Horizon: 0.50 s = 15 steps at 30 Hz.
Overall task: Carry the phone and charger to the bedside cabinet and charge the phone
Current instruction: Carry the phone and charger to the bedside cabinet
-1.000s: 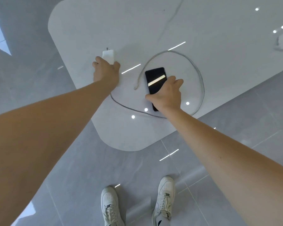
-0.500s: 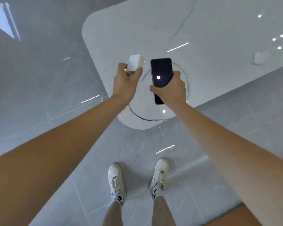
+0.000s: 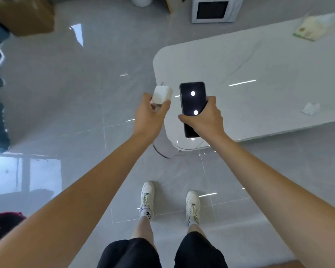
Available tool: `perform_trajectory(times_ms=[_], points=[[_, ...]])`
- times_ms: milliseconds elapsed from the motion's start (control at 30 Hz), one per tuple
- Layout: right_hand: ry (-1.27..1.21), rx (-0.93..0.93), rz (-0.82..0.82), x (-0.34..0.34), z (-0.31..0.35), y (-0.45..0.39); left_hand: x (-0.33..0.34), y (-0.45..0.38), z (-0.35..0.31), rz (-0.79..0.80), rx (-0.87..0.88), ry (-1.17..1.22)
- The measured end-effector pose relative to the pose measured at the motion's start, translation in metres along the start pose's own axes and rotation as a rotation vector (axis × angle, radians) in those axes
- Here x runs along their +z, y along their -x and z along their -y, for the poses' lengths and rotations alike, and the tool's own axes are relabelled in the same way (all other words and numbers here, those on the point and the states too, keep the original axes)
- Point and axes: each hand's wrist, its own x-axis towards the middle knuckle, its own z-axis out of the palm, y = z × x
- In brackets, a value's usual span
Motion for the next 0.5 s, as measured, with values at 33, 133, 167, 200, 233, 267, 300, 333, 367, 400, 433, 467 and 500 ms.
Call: perform_trajectory(times_ms=[33, 133, 167, 200, 233, 267, 300, 333, 367, 400, 433, 467, 500], points=[[0.004, -0.014, 0.035, -0.004, 0.010, 0.010, -0.014, 0.013, -0.005, -0.028, -0.008, -0.004], [0.018, -0.060, 0.146, -0.013, 0.044, 0.040, -0.059, 0.051, -0.019, -0.123, -0.040, -0.003], [0.030, -0.072, 0.179, -0.014, 0.055, 0.050, -0.075, 0.064, -0.022, -0.161, -0.056, 0.008], [0.044, -0.086, 0.209, -0.013, 0.067, 0.061, -0.091, 0.077, -0.024, -0.200, -0.071, 0.024], [0.061, -0.101, 0.239, -0.012, 0.078, 0.071, -0.107, 0.090, -0.026, -0.241, -0.084, 0.043], [0.077, -0.120, 0.270, -0.008, 0.091, 0.081, -0.124, 0.103, -0.026, -0.283, -0.090, 0.054], [0.097, -0.142, 0.302, -0.003, 0.104, 0.092, -0.141, 0.117, -0.026, -0.327, -0.090, 0.053], [0.118, -0.167, 0.330, 0.004, 0.117, 0.104, -0.159, 0.132, -0.024, -0.373, -0.084, 0.044], [0.137, -0.197, 0.357, 0.012, 0.130, 0.116, -0.177, 0.146, -0.022, -0.420, -0.077, 0.032], [0.153, -0.228, 0.386, 0.021, 0.144, 0.129, -0.196, 0.161, -0.019, -0.466, -0.077, 0.023], [0.168, -0.256, 0.416, 0.031, 0.157, 0.144, -0.216, 0.176, -0.015, -0.509, -0.085, 0.019], [0.181, -0.282, 0.443, 0.042, 0.170, 0.159, -0.235, 0.192, -0.010, -0.552, -0.096, 0.022], [0.193, -0.311, 0.469, 0.054, 0.182, 0.175, -0.254, 0.208, -0.005, -0.597, -0.114, 0.020]])
